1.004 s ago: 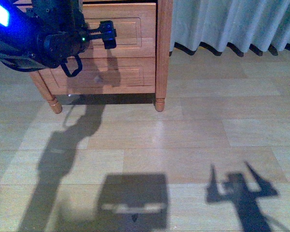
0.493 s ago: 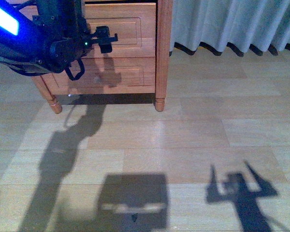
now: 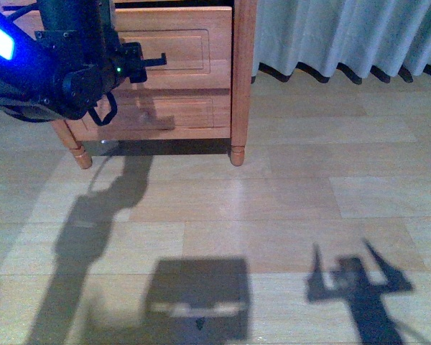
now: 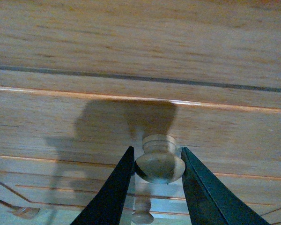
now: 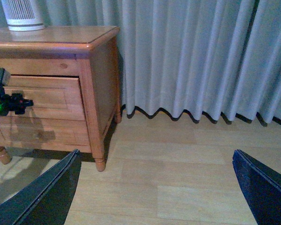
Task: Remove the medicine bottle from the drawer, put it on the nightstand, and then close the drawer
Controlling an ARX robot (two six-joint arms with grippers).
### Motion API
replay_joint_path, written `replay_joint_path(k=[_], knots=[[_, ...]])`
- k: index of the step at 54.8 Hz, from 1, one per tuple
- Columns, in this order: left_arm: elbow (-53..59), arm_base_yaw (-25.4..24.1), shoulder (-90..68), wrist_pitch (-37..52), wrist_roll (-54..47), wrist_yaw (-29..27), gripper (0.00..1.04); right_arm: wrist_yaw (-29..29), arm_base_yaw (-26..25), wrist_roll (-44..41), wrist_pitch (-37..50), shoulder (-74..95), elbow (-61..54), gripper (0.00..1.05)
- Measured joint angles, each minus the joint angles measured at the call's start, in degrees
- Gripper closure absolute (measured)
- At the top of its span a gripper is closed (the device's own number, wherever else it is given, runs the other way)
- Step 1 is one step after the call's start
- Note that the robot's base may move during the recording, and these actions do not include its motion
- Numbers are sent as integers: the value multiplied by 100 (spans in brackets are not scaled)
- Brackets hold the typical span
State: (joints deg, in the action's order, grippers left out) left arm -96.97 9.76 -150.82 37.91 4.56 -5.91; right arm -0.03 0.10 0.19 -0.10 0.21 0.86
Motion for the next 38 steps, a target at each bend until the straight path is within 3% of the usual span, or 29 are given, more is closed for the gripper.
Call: replay_joint_path(k=[31, 38], knots=[[4924, 575, 2190, 2065, 645, -308, 79, 0, 0, 0, 0, 0, 0, 7], [5490, 669, 2503, 2210, 844, -291, 78, 2, 0, 0, 0, 0, 0, 7]])
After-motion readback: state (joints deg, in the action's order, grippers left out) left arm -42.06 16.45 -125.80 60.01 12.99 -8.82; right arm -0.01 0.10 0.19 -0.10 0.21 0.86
